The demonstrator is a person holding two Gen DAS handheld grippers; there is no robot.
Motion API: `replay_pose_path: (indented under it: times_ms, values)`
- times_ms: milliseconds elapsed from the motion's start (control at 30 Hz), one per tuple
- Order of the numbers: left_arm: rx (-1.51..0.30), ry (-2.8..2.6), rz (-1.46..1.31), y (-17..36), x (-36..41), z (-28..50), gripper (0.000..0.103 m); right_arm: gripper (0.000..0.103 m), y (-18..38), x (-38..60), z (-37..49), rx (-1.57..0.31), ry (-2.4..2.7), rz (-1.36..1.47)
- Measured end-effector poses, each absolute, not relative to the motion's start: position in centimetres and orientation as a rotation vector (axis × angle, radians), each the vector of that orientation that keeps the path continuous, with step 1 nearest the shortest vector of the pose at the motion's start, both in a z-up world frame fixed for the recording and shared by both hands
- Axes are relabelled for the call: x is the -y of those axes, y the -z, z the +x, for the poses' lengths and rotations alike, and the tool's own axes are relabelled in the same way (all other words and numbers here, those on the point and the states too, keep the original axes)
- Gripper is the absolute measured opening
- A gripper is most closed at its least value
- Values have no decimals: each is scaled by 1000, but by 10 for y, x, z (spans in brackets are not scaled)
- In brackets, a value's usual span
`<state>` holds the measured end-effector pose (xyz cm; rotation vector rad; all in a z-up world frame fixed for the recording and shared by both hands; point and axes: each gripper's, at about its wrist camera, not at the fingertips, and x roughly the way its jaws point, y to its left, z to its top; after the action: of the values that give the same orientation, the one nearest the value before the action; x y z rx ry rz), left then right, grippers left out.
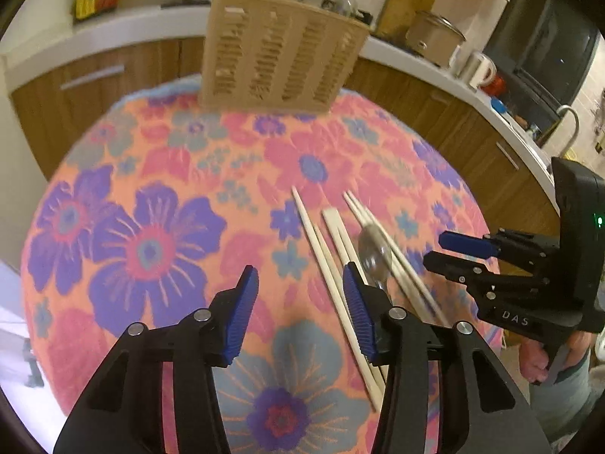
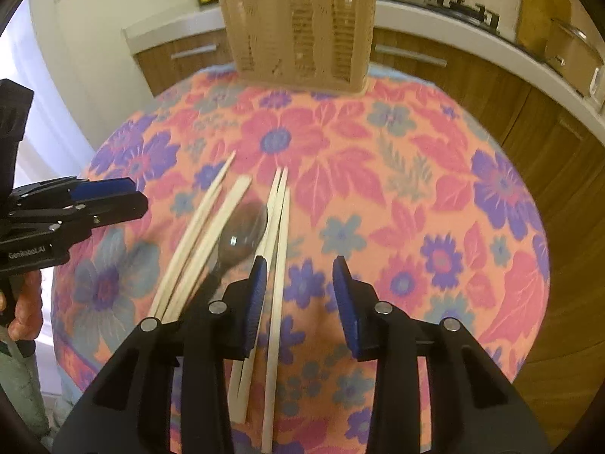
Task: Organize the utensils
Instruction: 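Move both open tools back down to the utensils on the table, then close the right tool on a chopstick while the left tool closes on another chopstick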
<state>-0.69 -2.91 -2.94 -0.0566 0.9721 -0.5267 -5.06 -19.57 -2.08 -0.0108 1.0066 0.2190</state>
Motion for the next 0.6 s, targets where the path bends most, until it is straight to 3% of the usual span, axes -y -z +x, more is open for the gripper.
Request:
replay_pose_path:
  times_ms: [500, 600]
  values:
    - [-1037, 422, 181, 51, 73, -11, 43, 31, 37, 187, -59, -1065, -213, -48]
    - [-1044, 417, 187, 49, 76, -10, 43, 26, 37, 185, -57, -1068, -214, -46]
